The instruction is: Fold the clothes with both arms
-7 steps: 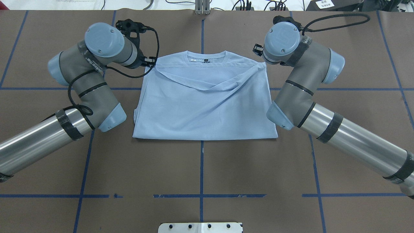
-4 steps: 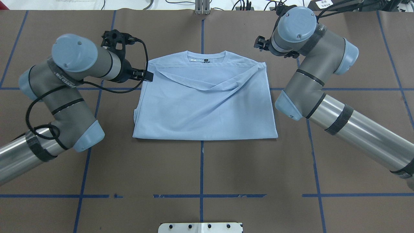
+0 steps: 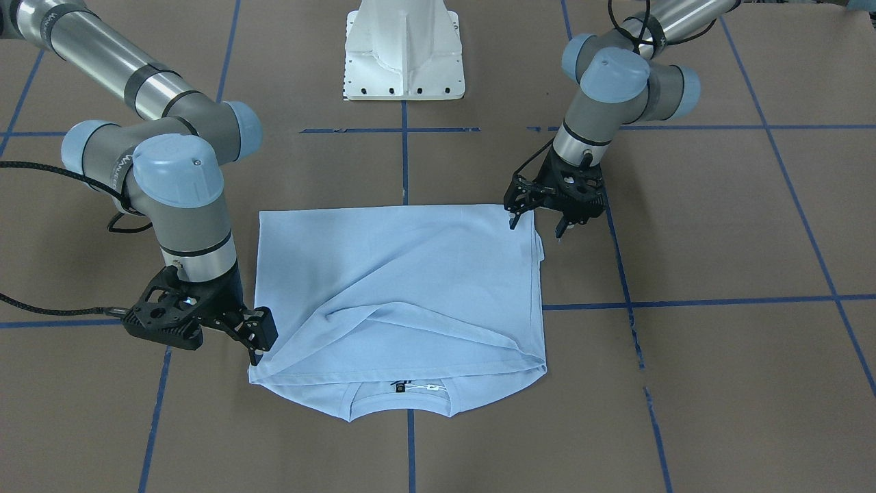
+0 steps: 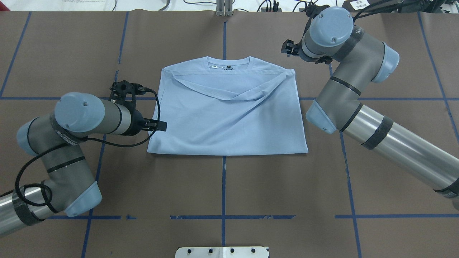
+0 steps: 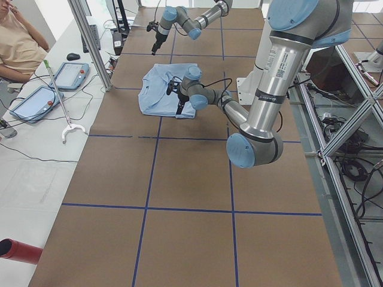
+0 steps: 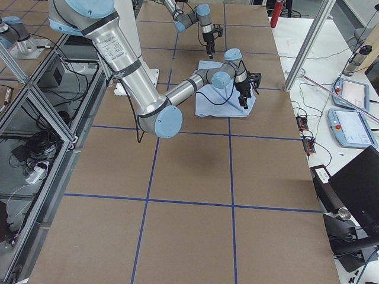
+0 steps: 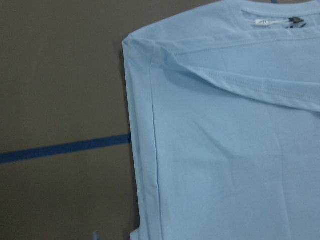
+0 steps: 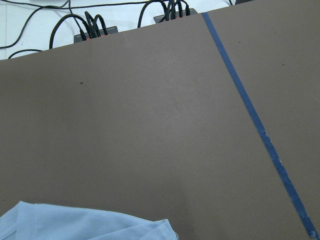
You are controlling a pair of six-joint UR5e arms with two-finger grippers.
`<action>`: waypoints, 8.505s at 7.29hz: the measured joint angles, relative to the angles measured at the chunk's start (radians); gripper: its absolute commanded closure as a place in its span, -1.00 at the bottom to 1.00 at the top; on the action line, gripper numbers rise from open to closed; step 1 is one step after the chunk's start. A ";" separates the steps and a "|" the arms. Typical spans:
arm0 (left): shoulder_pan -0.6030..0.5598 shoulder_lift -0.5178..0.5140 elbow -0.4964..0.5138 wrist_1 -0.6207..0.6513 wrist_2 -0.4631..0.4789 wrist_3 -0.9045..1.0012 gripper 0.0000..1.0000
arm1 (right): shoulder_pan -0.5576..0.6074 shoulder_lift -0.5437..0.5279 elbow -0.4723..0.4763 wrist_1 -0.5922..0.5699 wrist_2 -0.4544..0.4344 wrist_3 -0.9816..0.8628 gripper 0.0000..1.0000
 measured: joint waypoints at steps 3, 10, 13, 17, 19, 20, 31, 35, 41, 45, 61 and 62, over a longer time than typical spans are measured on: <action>0.076 0.010 -0.001 0.002 0.053 -0.089 -0.08 | 0.000 -0.001 0.001 0.000 -0.002 0.003 -1.00; 0.082 0.073 -0.046 0.009 0.058 -0.090 1.00 | -0.007 0.000 0.000 0.000 -0.004 0.011 -1.00; -0.034 0.059 -0.006 0.023 0.057 0.074 1.00 | -0.009 0.000 -0.002 0.000 -0.005 0.013 -1.00; -0.304 -0.209 0.393 0.005 0.059 0.323 1.00 | -0.007 0.000 -0.002 0.000 -0.008 0.014 -1.00; -0.374 -0.363 0.654 -0.105 0.092 0.380 1.00 | -0.001 0.000 -0.002 0.000 -0.008 0.014 -1.00; -0.393 -0.395 0.734 -0.163 0.103 0.403 -0.98 | 0.000 0.002 -0.002 0.000 -0.008 0.014 -1.00; -0.449 -0.289 0.620 -0.292 -0.065 0.431 -1.00 | -0.217 0.291 -0.265 -0.008 -0.098 0.207 -0.41; -0.449 -0.278 0.620 -0.294 -0.065 0.432 -1.00 | -0.244 0.256 -0.264 -0.008 -0.103 0.188 -0.27; -0.449 -0.276 0.620 -0.294 -0.065 0.431 -1.00 | -0.258 0.244 -0.259 -0.005 -0.106 0.191 0.87; -0.448 -0.276 0.620 -0.294 -0.065 0.431 -1.00 | -0.259 0.244 -0.257 -0.003 -0.107 0.198 1.00; -0.443 -0.280 0.585 -0.293 -0.065 0.410 -1.00 | -0.522 -0.228 0.504 0.005 -0.263 0.129 -1.00; -0.443 -0.279 0.585 -0.292 -0.065 0.410 -1.00 | -0.506 -0.199 0.472 0.047 -0.233 0.074 -0.94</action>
